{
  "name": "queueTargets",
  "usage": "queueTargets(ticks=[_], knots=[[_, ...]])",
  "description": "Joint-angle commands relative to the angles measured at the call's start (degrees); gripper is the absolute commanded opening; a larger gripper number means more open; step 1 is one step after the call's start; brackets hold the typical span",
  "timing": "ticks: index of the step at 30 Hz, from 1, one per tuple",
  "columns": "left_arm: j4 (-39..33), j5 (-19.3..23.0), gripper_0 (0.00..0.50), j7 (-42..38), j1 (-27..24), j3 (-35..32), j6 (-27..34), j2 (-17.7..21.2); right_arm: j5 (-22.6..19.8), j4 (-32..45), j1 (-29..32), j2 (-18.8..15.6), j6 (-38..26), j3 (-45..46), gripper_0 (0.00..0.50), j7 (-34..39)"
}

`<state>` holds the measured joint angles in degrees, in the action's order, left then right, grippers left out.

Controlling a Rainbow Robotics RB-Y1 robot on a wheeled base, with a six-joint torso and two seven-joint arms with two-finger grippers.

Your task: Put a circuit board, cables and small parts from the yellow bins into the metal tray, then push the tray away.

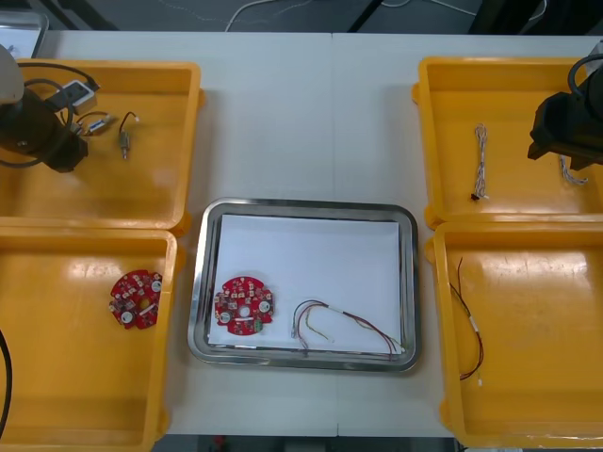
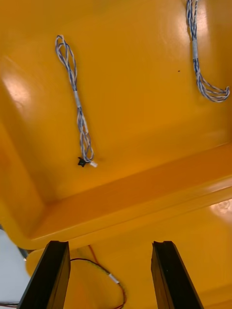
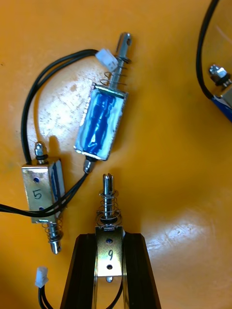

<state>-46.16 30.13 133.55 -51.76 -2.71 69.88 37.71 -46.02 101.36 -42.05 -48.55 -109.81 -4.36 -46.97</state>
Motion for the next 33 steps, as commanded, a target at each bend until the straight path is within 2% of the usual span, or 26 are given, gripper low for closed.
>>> queueTargets(ticks=[1,9,18,24,28,33], knots=[[-3.67,0.11,0.0,5.49,-2.65,-1.86,4.74,1.49,2.42,-2.57,0.3,-2.42,-0.19,2.95,0.488,-4.1],[-9.56,1.34,0.0,4.0,-2.65,-5.02,13.62,2.02,4.27,-8.72,0.3,-2.77,4.69,3.57,0.488,-10.16],[-21.69,1.51,0.0,-4.88,0.16,-5.73,23.2,2.63,5.41,-15.76,0.3,-2.77,12.34,4.18,0.488,-16.32],[-32.15,2.31,0.0,-13.49,2.36,-6.96,33.04,2.72,6.03,-19.89,0.3,-2.77,18.49,4.18,0.488,-17.9],[-41.91,3.18,0.0,-22.54,5.7,-6.87,39.63,2.63,6.38,-23.14,0.3,-2.77,22.62,3.83,0.489,-19.13],[-50.26,7.49,0.0,-33.62,8.25,-6.61,40.12,2.63,7.34,-26.65,0.3,-2.77,28.33,1.9,0.488,-20.45]])
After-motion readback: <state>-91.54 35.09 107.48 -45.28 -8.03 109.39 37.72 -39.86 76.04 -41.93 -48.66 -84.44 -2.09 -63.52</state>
